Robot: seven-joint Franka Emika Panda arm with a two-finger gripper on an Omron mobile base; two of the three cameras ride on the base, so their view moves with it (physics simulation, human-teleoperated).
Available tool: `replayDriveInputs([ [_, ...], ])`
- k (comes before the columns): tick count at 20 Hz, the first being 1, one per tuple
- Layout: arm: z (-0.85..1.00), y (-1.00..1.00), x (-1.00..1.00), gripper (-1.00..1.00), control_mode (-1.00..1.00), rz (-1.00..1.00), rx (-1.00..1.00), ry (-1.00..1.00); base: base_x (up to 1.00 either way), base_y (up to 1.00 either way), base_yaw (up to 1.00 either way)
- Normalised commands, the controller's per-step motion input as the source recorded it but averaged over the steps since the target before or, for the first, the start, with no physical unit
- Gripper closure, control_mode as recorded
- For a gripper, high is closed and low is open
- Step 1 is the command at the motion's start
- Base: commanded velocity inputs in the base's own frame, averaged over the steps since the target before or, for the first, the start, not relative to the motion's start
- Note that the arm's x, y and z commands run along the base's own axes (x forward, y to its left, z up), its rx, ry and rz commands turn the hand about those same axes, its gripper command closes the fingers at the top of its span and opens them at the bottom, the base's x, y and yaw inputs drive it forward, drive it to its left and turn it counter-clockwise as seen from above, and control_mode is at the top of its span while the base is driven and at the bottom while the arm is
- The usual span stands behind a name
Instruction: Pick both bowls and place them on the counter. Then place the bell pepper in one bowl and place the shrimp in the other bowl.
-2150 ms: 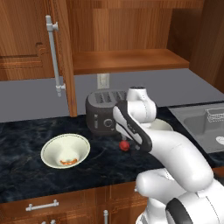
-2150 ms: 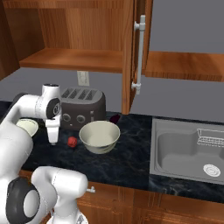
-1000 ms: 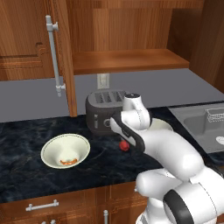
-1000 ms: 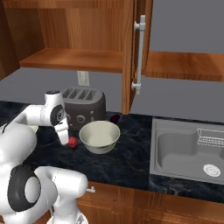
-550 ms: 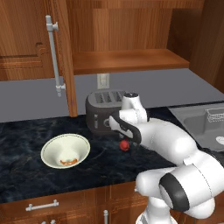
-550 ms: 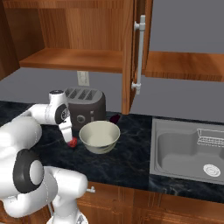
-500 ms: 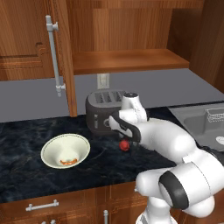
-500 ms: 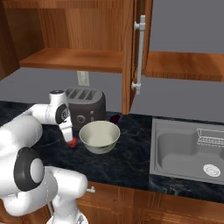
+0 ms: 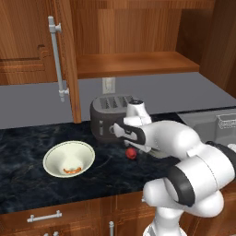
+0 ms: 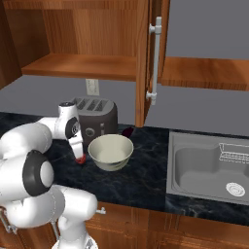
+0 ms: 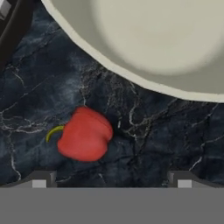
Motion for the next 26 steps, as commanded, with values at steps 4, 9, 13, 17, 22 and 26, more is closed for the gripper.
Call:
replayDriveInputs([
  [4, -0.24, 0.0, 0.11, -1.0, -1.0, 0.0, 0.0, 0.0, 0.0, 0.0, 0.0],
  [9, -0.22, 0.0, 0.08, -1.0, -1.0, 0.0, 0.0, 0.0, 0.0, 0.0, 0.0],
  [13, -0.18, 0.0, 0.08, -1.0, -1.0, 0.0, 0.0, 0.0, 0.0, 0.0, 0.0],
  [17, -0.13, 0.0, 0.09, -1.0, -1.0, 0.0, 0.0, 0.0, 0.0, 0.0, 0.0],
  [22, -0.12, 0.0, 0.04, -1.0, -1.0, 0.0, 0.0, 0.0, 0.0, 0.0, 0.0],
  [26, -0.14, 0.0, 0.0, -1.0, -1.0, 0.0, 0.0, 0.0, 0.0, 0.0, 0.0],
])
